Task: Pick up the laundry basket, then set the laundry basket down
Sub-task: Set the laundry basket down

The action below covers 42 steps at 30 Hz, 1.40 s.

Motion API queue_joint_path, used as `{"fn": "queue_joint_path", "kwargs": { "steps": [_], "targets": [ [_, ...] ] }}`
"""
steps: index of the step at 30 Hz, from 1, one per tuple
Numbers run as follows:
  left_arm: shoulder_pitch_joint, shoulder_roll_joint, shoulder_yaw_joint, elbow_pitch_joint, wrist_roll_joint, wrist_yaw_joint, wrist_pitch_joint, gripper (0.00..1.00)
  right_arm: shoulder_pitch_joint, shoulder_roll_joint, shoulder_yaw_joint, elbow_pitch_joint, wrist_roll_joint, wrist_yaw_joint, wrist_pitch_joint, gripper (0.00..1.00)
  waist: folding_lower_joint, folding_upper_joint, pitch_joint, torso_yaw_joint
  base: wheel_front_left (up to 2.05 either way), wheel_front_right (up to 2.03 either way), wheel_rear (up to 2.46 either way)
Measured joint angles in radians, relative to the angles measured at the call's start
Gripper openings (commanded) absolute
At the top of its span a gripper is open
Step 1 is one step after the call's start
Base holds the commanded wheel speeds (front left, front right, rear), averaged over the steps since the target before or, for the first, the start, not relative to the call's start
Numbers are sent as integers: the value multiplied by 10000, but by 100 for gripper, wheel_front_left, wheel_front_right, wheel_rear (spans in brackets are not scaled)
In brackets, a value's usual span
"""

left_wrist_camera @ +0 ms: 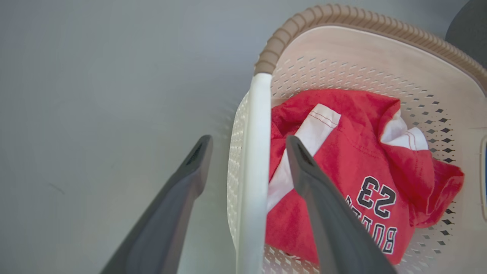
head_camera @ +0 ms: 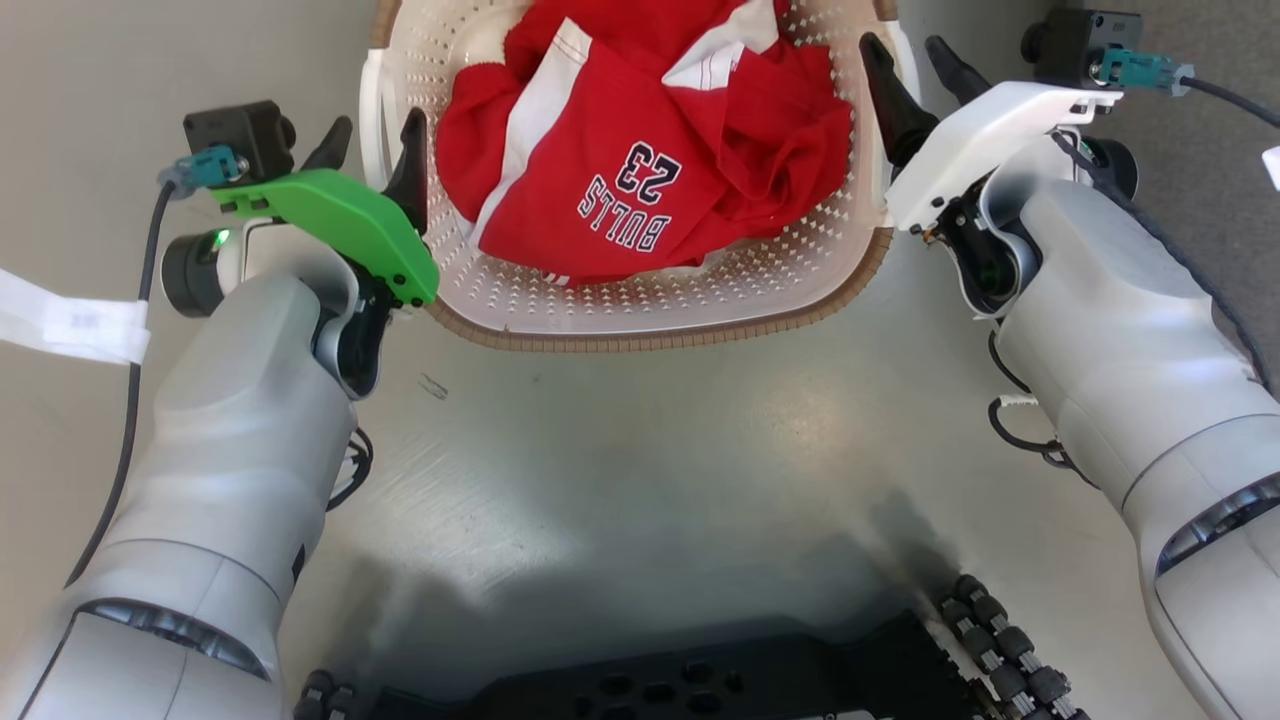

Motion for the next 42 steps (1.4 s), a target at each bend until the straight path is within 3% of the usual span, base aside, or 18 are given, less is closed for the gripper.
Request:
{"fn": "queue_joint_path", "kwargs": {
  "steps": [23,42],
  "targets": [
    [1484,268,63,-221,8,0,0,100,1593,56,-295,-600,-491,0,-2,100,0,0,-2486,-256,0,0,0],
    [3001,637,548,-1452,558,0,2,100,3143,-341,-1012,-1749,-1131,0,0,100,-1,0,-5197,-376,0,0,0]
  ]
}}
